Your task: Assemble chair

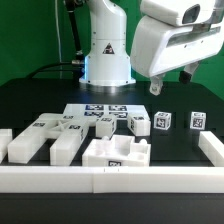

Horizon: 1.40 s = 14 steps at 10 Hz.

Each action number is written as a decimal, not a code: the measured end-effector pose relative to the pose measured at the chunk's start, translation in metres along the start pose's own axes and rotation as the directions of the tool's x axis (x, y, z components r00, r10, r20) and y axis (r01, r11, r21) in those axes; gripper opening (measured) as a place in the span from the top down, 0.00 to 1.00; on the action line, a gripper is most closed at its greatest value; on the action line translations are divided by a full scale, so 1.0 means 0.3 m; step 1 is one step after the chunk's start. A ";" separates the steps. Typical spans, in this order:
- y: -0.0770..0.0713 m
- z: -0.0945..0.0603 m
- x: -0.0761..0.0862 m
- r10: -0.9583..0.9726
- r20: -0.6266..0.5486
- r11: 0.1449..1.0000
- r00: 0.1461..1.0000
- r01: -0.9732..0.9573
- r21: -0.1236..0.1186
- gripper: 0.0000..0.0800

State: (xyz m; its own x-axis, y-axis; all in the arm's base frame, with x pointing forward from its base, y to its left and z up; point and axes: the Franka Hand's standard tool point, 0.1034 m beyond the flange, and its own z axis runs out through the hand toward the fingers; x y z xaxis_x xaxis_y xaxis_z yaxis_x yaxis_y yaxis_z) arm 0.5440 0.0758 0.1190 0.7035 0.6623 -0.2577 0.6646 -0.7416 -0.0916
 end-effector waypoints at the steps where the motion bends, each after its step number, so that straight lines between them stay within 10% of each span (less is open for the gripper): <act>1: 0.000 0.000 0.000 0.000 0.000 1.000 1.000 0.000 0.000 0.19; 7: -0.001 0.004 -0.002 0.022 0.000 1.000 1.000 -0.022 0.002 0.19; 14: 0.108 0.031 -0.021 0.309 -0.039 0.951 0.950 -0.310 -0.004 0.19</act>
Offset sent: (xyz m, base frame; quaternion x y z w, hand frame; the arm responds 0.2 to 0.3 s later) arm 0.0000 0.0000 0.0000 0.0000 0.0000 0.0000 1.0000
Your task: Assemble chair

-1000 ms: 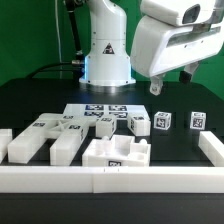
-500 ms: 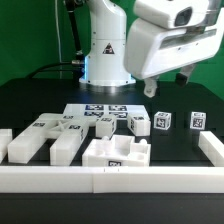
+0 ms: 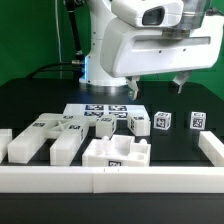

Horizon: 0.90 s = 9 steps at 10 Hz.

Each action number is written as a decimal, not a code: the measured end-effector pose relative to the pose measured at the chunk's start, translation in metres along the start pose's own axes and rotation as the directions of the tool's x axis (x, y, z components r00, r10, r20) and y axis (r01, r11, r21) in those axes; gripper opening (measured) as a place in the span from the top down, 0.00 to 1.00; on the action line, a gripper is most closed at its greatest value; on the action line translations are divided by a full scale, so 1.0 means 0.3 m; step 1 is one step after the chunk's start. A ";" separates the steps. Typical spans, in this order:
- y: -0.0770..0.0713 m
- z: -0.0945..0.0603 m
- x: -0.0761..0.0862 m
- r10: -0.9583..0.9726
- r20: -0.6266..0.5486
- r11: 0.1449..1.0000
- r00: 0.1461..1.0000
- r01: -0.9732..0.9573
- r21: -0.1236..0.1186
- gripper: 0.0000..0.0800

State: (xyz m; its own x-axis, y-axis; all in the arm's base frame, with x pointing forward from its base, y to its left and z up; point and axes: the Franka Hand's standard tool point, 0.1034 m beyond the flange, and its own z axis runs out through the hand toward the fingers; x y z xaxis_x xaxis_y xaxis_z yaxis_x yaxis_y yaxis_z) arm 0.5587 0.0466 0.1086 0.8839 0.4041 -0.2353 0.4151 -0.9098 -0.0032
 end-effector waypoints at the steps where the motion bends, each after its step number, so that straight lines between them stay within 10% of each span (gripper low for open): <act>1: -0.002 0.000 0.001 0.071 0.000 0.997 0.997 -0.071 0.000 0.19; 3: -0.005 0.003 0.001 0.184 0.001 0.983 0.983 -0.184 0.008 0.19; 6: 0.067 0.063 0.036 0.431 -0.025 0.896 0.902 -0.425 0.128 0.19; 9: 0.070 0.075 0.103 0.591 -0.064 0.803 0.804 -0.578 0.146 0.19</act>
Offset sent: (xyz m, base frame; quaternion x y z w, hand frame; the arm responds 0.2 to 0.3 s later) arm -0.0007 -0.0228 -0.0091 0.0457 -0.0064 0.2397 0.9697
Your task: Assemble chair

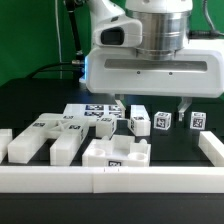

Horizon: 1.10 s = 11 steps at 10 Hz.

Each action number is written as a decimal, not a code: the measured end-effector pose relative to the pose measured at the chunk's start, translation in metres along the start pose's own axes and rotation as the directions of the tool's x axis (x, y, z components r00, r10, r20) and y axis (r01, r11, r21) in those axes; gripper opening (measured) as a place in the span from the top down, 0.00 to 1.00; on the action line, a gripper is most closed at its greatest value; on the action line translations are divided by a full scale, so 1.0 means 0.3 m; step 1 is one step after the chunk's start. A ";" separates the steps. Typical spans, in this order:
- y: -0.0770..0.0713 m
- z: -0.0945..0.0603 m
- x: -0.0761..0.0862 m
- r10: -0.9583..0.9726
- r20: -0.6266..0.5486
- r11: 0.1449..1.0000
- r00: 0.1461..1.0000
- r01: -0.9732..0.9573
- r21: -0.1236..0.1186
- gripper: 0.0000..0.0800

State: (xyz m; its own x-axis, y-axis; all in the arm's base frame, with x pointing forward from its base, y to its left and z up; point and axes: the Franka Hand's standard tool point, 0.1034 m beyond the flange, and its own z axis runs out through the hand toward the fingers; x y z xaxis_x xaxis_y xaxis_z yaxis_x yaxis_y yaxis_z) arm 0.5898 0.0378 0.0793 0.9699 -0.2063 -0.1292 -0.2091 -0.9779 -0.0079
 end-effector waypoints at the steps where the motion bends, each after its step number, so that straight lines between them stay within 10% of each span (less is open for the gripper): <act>1: -0.003 0.002 -0.003 0.057 0.002 0.998 0.998 -0.057 0.002 0.19; 11: 0.002 0.117 0.054 -0.041 -0.074 0.999 0.996 0.043 0.019 0.19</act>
Offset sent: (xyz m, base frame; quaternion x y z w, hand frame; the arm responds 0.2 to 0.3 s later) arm 0.0000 0.0000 0.0000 0.0000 0.0000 0.0000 1.0000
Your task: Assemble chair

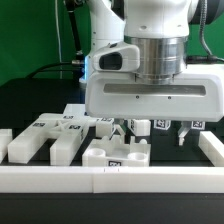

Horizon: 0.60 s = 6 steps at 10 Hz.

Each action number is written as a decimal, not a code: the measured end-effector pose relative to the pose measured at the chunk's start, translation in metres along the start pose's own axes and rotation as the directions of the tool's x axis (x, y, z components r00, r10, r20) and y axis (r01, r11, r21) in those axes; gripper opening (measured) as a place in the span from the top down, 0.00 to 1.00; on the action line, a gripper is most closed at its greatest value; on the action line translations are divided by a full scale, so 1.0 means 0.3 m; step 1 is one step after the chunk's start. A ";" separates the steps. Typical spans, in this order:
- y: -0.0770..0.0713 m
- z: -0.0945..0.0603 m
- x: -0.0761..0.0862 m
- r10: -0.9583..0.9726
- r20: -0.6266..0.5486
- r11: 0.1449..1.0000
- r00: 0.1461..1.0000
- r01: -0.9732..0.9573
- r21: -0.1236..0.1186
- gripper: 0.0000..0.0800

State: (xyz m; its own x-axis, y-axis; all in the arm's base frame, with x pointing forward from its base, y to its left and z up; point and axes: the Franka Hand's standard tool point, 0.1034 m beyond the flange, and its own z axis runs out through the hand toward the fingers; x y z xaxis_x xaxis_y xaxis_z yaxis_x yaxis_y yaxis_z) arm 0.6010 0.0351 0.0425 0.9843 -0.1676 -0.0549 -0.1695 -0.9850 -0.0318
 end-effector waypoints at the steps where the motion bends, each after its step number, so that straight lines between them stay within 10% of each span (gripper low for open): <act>1: -0.001 0.000 0.000 -0.001 0.000 1.000 1.000 0.001 0.000 0.19; 6: 0.010 0.063 -0.010 -0.031 -0.020 1.000 0.999 0.031 0.000 0.19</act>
Offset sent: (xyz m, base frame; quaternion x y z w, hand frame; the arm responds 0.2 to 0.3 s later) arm -0.0045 -0.0066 -0.0173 0.0023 0.0219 -0.0265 0.9994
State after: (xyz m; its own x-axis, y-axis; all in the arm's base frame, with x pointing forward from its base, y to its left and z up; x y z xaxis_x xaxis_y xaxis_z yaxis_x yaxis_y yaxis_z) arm 0.5967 0.0333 0.0238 0.9899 -0.1377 -0.0340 -0.1388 -0.9897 -0.0336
